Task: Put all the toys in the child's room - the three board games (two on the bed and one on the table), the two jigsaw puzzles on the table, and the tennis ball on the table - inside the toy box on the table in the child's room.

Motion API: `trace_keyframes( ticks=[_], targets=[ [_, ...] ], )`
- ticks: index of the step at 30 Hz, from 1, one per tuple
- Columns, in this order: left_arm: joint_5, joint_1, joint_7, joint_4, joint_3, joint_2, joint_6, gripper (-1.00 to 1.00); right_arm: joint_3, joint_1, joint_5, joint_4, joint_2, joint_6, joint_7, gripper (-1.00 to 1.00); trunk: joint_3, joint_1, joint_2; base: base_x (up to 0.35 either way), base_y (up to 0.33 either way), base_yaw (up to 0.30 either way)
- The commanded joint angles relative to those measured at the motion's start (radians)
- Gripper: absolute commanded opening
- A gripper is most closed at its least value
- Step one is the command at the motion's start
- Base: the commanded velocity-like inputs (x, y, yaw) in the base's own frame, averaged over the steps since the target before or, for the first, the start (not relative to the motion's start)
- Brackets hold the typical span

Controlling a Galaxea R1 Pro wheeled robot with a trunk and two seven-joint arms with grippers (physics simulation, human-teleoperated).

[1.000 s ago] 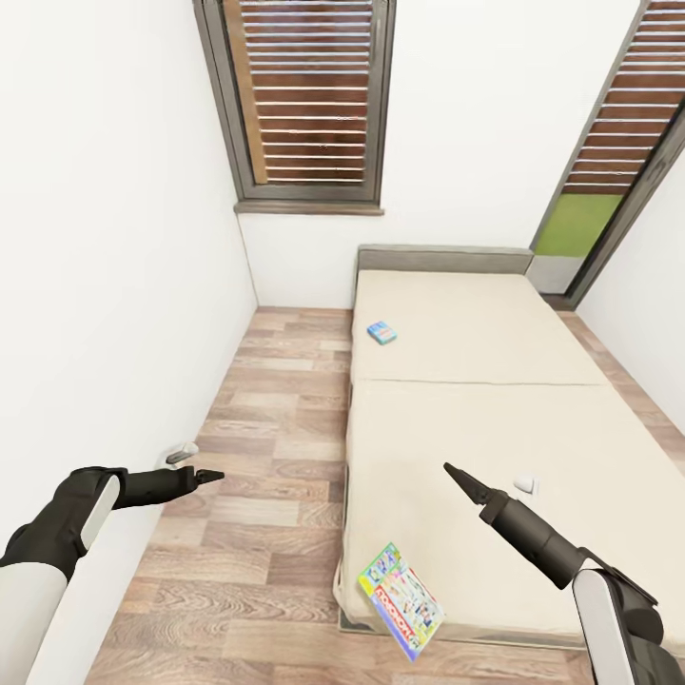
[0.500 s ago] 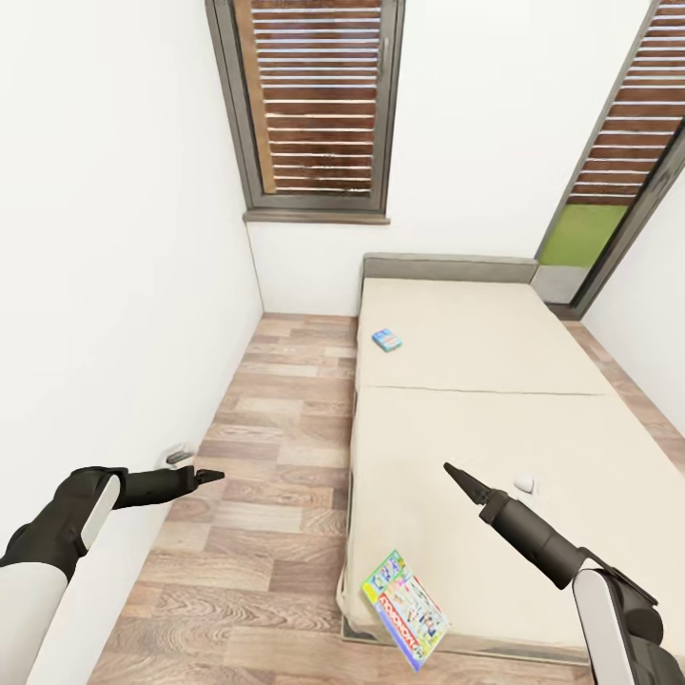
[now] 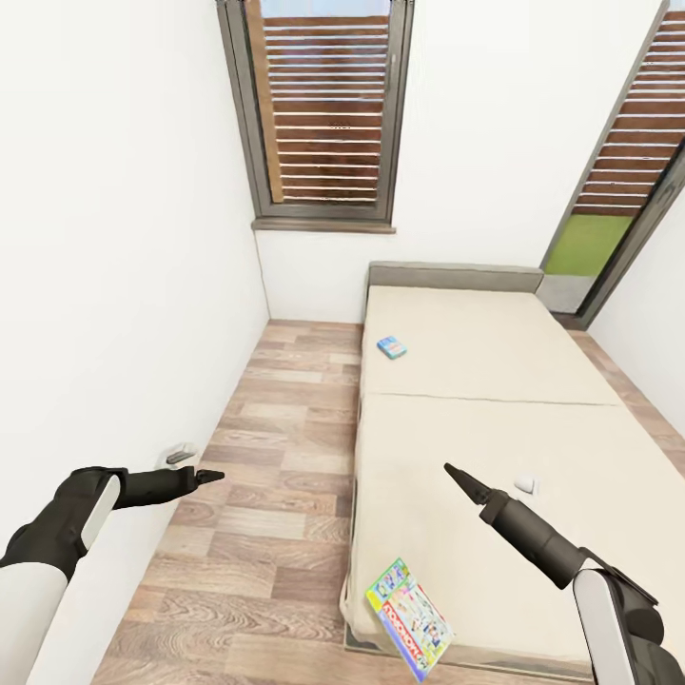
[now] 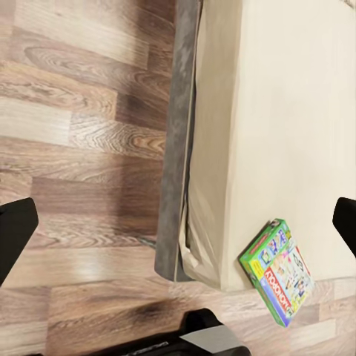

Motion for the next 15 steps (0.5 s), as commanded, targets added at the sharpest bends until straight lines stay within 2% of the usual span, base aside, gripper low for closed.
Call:
trace_keyframes(
  ticks=[1, 15],
  targets=[
    [0.001, -0.001, -0.002, 0.0, 0.001, 0.0, 0.005, 1.0, -0.002, -0.001, -0.003, 0.0, 0.001, 0.006, 0.002, 1.0, 0.0, 0.001, -0.002, 0.0, 0.0, 0.065],
    [0.001, -0.001, -0.002, 0.0, 0.001, -0.001, 0.005, 1.0, -0.002, -0.001, -0.003, 0.0, 0.001, 0.006, -0.004, 1.0, 0.023, 0.001, -0.002, 0.0, 0.0, 0.065]
  ],
)
